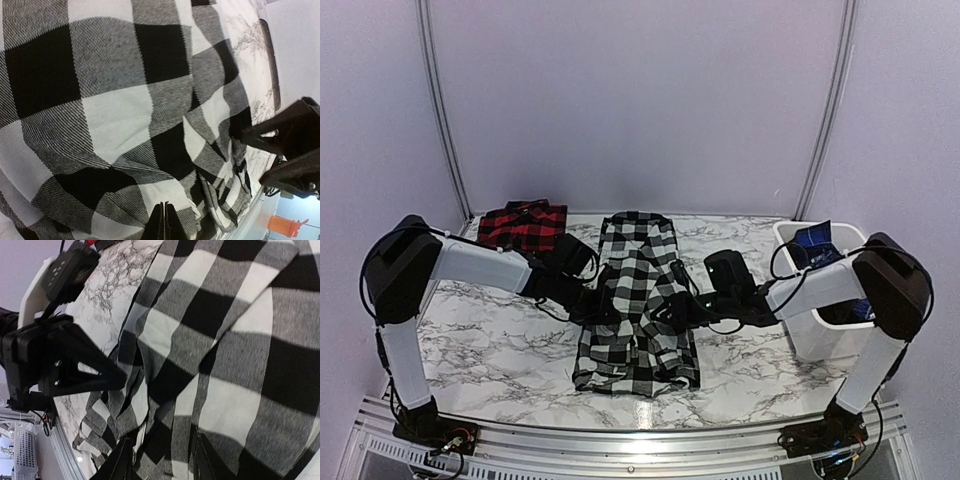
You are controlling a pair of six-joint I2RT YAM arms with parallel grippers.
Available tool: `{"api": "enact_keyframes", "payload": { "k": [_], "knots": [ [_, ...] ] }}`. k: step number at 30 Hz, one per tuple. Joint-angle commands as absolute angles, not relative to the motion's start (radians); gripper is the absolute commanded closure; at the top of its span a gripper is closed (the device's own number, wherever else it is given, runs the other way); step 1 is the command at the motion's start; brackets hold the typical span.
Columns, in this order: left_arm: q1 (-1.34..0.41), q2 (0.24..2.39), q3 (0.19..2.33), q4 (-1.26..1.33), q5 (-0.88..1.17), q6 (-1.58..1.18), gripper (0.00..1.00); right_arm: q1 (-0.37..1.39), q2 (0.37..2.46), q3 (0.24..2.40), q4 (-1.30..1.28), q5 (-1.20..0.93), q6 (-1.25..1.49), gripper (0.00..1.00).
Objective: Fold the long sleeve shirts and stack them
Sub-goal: Move the rectangle-folded shirt to the center of the board, then pick up the rectangle-folded shirt from the center of the board.
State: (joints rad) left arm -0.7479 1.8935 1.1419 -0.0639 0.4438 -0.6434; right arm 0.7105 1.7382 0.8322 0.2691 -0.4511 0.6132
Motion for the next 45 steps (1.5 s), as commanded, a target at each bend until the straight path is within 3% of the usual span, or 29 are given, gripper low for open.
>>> {"api": "enact_keyframes", "payload": {
  "k": [1,10,23,37,45],
  "knots": [
    [-0.747,1.947,1.136,-0.010,0.466,-0.674,0.96,0.749,1.679,0.739,0.381,-0.465,0.681,0.63],
    [-0.748,1.936,1.053,-0.010,0.443,-0.685,0.96,0.788,1.677,0.607,0.443,-0.456,0.720,0.64],
    [-0.799,1.682,0.879,-0.039,0.436,-0.699,0.90,0.868,1.524,0.638,0.255,-0.377,0.672,0.64],
    [-0.871,1.710,0.739,0.023,0.421,-0.743,0.92,0.928,1.617,0.570,0.322,-0.383,0.731,0.65],
    [-0.872,1.598,0.705,0.002,0.424,-0.763,0.92,0.929,1.505,0.547,0.239,-0.354,0.732,0.65]
  ]
}}
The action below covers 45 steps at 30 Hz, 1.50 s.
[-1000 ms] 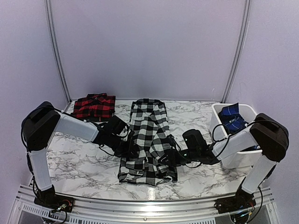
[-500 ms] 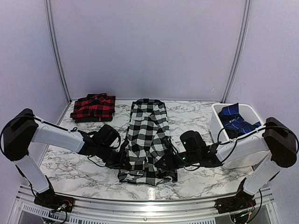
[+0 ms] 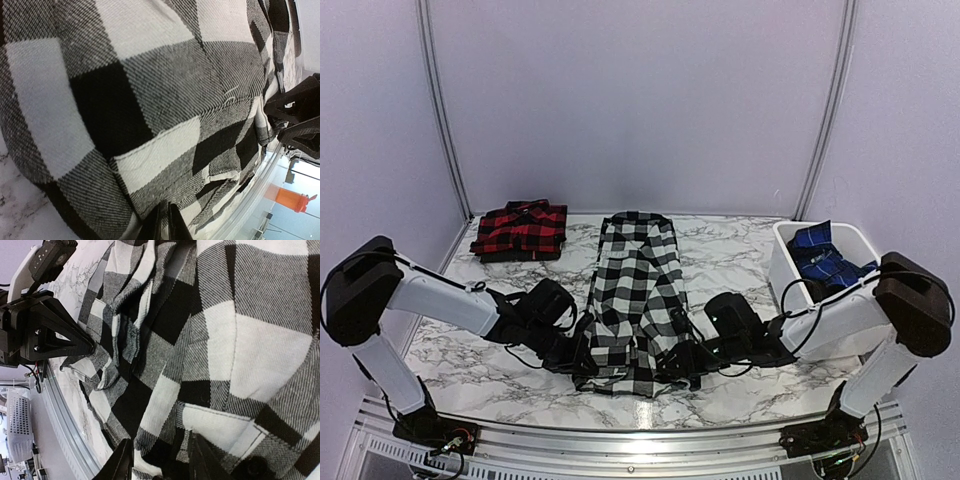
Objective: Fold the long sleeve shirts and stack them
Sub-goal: Pick up the rectangle-folded shirt from the center of the board.
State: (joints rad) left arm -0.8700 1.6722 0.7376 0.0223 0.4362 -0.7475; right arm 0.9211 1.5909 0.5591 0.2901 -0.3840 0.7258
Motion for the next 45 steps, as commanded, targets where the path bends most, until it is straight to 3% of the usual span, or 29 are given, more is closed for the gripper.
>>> {"api": "enact_keyframes", "payload": {
  "k": [1,8,15,23,32,45],
  "knots": [
    [-0.873,1.569,0.697,-0.026,0.422,-0.766,0.91,0.930,1.479,0.542,0.221,-0.343,0.733,0.65],
    [-0.864,1.417,0.673,-0.112,0.334,-0.767,0.79,0.927,1.281,0.471,0.103,-0.229,0.767,0.61],
    [-0.797,1.423,0.678,-0.115,0.315,-0.718,0.63,0.873,1.169,0.400,0.059,-0.187,0.818,0.56],
    [-0.765,1.519,0.684,-0.060,0.346,-0.642,0.57,0.792,1.181,0.319,0.189,-0.310,0.852,0.46],
    [-0.755,1.593,0.688,-0.035,0.361,-0.621,0.50,0.780,1.240,0.323,0.226,-0.334,0.872,0.46],
    [-0.773,1.650,0.692,0.018,0.428,-0.678,0.52,0.777,1.331,0.320,0.298,-0.342,0.909,0.48]
  ]
}}
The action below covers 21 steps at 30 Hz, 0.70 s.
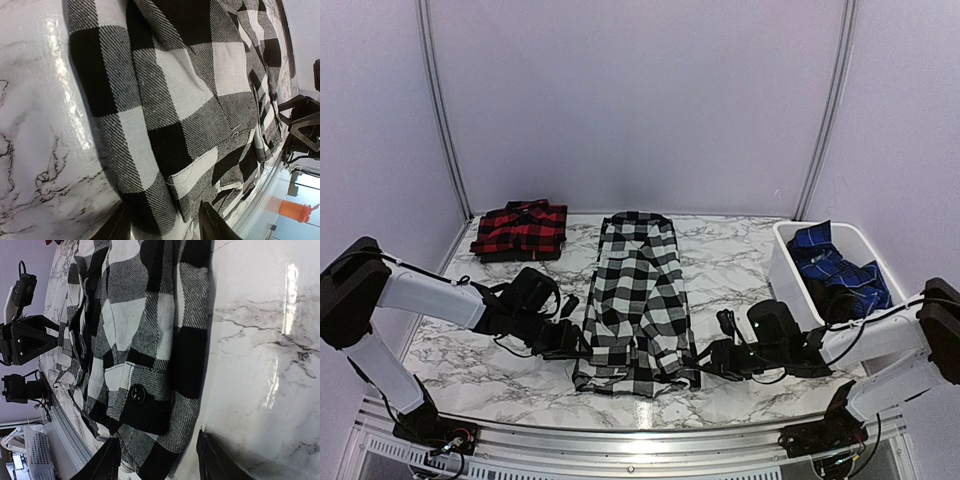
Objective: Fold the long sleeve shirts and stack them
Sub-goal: Pick up the rectangle-folded shirt from the center of the board.
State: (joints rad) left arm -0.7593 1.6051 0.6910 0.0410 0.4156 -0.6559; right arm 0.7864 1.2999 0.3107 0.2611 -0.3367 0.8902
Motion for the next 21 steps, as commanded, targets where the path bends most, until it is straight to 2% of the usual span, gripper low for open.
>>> {"api": "enact_keyframes", "payload": {
  "k": [1,13,21],
  "knots": [
    [-0.778,1.653,0.690,0.018,0.427,-0.683,0.52,0.777,1.341,0.322,0.304,-0.345,0.912,0.49],
    [-0.809,1.651,0.674,0.002,0.425,-0.751,0.60,0.776,1.367,0.334,0.302,-0.353,0.908,0.52],
    [-0.820,1.671,0.687,0.002,0.434,-0.784,0.76,0.775,1.404,0.359,0.314,-0.370,0.913,0.60]
  ]
}}
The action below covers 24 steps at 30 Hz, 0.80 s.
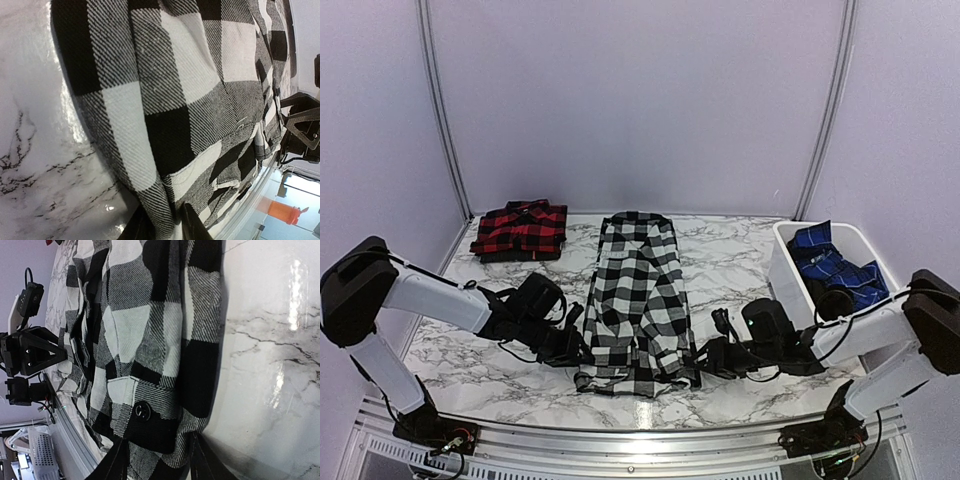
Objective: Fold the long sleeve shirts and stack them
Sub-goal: Pick up the rectangle-folded shirt from the center of the board.
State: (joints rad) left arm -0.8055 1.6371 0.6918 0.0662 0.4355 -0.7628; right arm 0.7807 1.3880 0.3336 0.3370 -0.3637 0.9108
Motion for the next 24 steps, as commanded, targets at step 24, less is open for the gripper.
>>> {"api": "enact_keyframes", "payload": {
  "k": [24],
  "knots": [
    [-0.888,1.521,0.628,0.065,0.450,-0.908,1.00,0.851,1.285,0.382,0.243,-0.358,0.948,1.00]
  ]
}}
